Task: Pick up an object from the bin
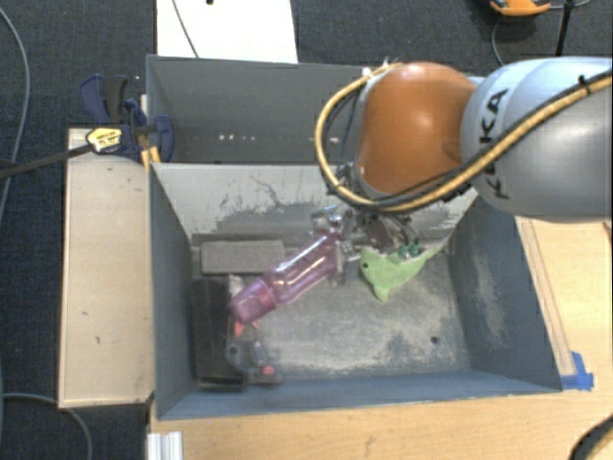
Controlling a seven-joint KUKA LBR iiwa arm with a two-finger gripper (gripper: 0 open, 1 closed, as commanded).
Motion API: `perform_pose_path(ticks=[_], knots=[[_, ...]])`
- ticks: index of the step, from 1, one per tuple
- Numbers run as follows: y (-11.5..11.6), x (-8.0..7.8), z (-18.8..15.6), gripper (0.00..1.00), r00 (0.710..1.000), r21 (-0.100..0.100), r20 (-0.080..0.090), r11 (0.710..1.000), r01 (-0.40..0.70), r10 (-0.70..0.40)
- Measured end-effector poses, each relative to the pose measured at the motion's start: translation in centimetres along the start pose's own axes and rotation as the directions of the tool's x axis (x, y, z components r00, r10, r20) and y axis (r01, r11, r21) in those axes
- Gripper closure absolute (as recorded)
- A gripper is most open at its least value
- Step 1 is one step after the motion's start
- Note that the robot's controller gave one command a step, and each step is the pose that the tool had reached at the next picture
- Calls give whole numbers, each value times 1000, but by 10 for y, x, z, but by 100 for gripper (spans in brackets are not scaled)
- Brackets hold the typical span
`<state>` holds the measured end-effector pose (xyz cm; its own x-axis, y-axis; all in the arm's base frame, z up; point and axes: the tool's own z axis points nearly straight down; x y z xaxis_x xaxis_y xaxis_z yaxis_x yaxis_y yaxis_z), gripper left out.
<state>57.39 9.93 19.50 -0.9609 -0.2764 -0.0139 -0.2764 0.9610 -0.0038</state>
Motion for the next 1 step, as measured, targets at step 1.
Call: perform_pose_path(ticks=[1], knots=[[-4, 2, -32, 100, 1000, 0, -2, 1000, -13, 13]])
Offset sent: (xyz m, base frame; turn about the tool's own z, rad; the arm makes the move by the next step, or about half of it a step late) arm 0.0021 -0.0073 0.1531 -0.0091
